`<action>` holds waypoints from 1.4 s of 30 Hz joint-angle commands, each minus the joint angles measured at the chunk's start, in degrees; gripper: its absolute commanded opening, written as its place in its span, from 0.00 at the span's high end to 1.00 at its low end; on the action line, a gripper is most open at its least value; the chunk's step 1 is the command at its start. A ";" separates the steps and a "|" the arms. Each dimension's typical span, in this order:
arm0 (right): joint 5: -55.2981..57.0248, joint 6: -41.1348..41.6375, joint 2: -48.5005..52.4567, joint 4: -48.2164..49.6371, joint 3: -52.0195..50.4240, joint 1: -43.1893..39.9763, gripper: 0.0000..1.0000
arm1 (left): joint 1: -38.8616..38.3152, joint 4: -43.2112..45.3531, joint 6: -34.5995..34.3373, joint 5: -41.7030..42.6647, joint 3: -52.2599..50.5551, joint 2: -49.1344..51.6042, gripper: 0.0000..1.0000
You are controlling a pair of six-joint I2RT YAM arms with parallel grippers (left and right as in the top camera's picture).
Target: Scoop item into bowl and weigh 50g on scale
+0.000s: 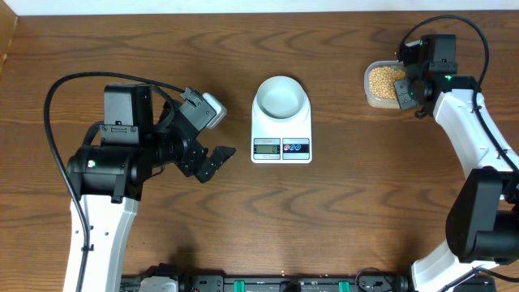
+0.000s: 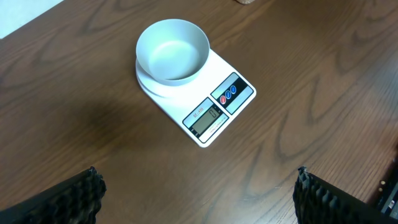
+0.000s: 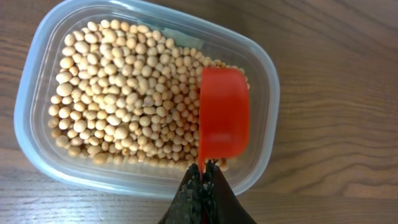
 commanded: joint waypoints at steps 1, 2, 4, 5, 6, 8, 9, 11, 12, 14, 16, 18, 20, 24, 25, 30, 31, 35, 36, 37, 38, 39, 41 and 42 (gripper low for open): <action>-4.07 0.96 0.70 -1.05 1.11 0.37 0.99 | 0.35 0.02 -0.28 1.36 1.64 -0.31 0.01; -4.85 1.75 0.70 -1.25 1.11 0.37 0.99 | 0.35 0.02 -0.28 1.36 1.64 -0.31 0.01; -6.25 3.02 0.70 -1.53 1.11 0.35 0.99 | 0.35 0.02 -0.28 1.36 1.64 -0.31 0.01; -6.78 3.65 0.70 -1.55 1.11 0.31 0.99 | 0.35 0.02 -0.28 1.36 1.64 -0.31 0.01; -7.45 4.13 0.70 -1.55 1.11 0.24 0.99 | 0.35 0.02 -0.28 1.36 1.64 -0.31 0.01; -8.31 5.16 0.70 -1.57 1.11 -0.02 0.99 | 0.35 0.02 -0.28 1.36 1.64 -0.31 0.01; -9.01 5.31 0.70 -1.60 1.11 -0.22 0.99 | 0.35 0.02 -0.28 1.36 1.64 -0.31 0.01; -10.54 5.73 0.70 -1.60 1.11 -0.57 0.99 | 0.35 0.02 -0.28 1.36 1.64 -0.31 0.01; -11.08 6.21 0.70 -1.60 1.11 -0.79 0.99 | 0.35 0.02 -0.28 1.36 1.64 -0.31 0.01; -12.07 6.71 0.70 -1.66 1.11 -1.20 0.99 | 0.35 0.02 -0.28 1.36 1.64 -0.31 0.01; -12.98 8.11 0.70 -1.68 1.11 -1.70 0.99 | 0.35 0.02 -0.28 1.36 1.64 -0.31 0.01; -15.13 9.01 0.70 -2.05 1.11 -2.34 0.99 | 0.35 0.02 -0.28 1.36 1.64 -0.31 0.01; -17.46 10.19 0.70 -2.40 1.11 -2.99 0.99 | 0.35 0.02 -0.28 1.36 1.64 -0.31 0.01; -21.33 12.04 0.70 -2.62 1.11 -4.52 0.99 | 0.35 0.02 -0.28 1.36 1.64 -0.31 0.01; -22.21 12.55 0.70 -2.67 1.11 -4.87 0.99 | 0.35 0.02 -0.28 1.36 1.64 -0.31 0.01; -24.09 13.49 0.70 -3.10 1.11 -5.92 0.99 | 0.35 0.02 -0.28 1.36 1.64 -0.31 0.01; -24.11 13.49 0.70 -3.15 1.09 -6.03 0.99 | 0.35 0.02 -0.28 1.36 1.64 -0.31 0.01; -24.02 13.44 0.72 -3.17 1.01 -6.05 0.99 | 0.35 0.02 -0.28 1.36 1.64 -0.31 0.01; -23.78 13.42 0.74 -3.15 0.98 -6.05 0.99 | 0.35 0.02 -0.28 1.36 1.64 -0.31 0.01; -23.41 13.40 0.90 -3.06 0.98 -6.05 0.99 | 0.35 0.02 -0.28 1.36 1.64 -0.31 0.01; -22.97 13.38 1.09 -2.86 0.98 -6.05 0.99 | 0.35 0.02 -0.28 1.36 1.64 -0.31 0.01; -22.58 13.38 1.51 -2.56 0.98 -6.05 0.99 | 0.35 0.02 -0.28 1.36 1.64 -0.31 0.01; -22.51 13.40 2.47 -2.21 0.98 -6.05 0.99 | 0.35 0.02 -0.28 1.36 1.64 -0.31 0.01; -22.53 13.44 2.95 -2.23 0.98 -6.05 0.99 | 0.35 0.02 -0.28 1.36 1.64 -0.31 0.01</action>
